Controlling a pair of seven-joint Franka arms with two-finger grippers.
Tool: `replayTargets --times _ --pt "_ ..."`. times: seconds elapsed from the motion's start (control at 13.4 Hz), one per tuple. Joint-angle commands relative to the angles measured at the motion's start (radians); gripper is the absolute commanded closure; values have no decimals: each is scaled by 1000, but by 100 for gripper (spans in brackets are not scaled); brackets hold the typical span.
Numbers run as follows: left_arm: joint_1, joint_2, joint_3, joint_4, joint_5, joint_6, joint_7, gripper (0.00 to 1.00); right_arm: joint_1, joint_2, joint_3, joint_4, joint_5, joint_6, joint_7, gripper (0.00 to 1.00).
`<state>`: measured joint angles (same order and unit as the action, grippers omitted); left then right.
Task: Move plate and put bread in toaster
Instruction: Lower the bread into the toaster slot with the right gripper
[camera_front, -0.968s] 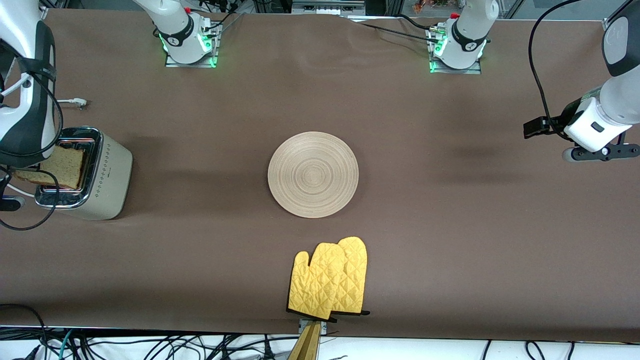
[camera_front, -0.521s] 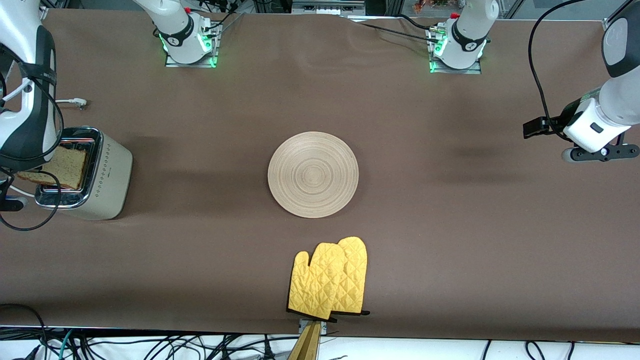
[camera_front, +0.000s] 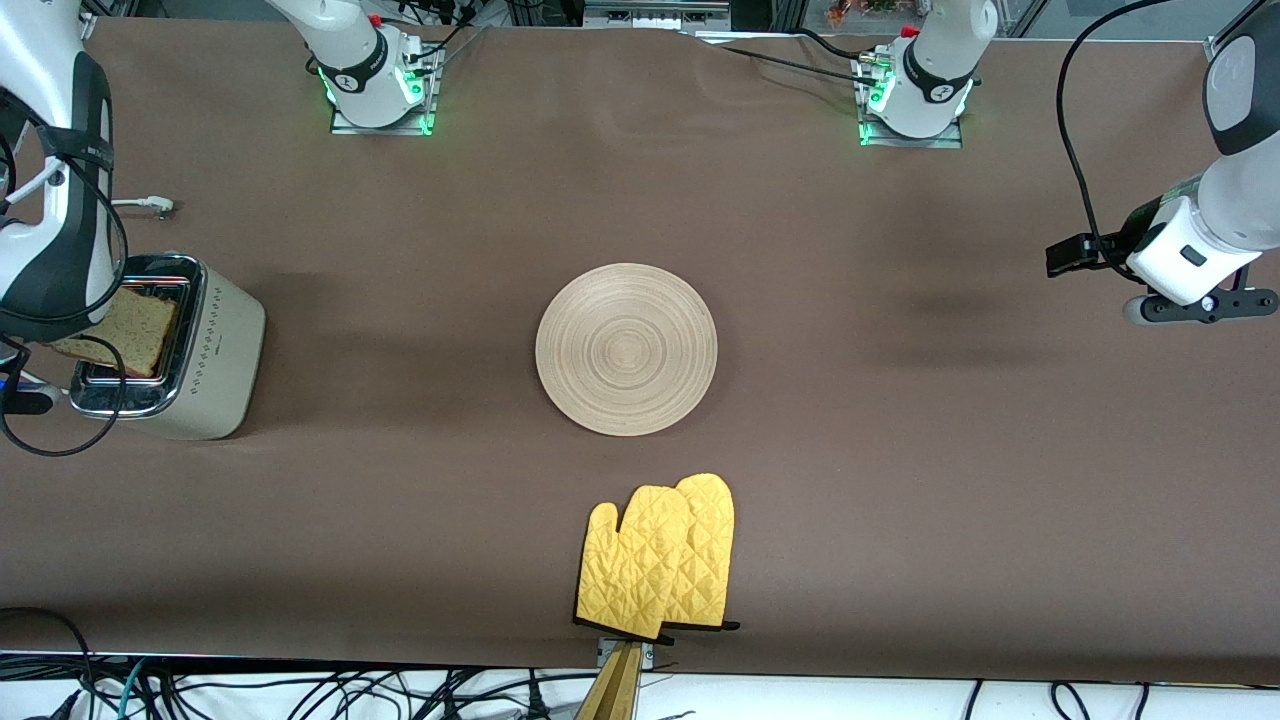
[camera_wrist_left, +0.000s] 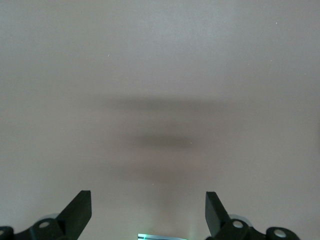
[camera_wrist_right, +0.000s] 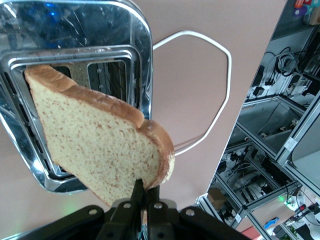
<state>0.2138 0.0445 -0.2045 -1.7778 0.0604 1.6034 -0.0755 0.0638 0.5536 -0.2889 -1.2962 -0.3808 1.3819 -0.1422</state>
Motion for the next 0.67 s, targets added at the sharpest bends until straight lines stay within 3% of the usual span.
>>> replayTargets --times 0.0,0.6 --pt "7 -5 -4 5 -17 -16 -9 0 -10 -6 7 -5 29 -23 -2 100" --pt "9 2 -4 5 -19 -16 -9 0 -29 3 8 -3 28 -29 -7 100"
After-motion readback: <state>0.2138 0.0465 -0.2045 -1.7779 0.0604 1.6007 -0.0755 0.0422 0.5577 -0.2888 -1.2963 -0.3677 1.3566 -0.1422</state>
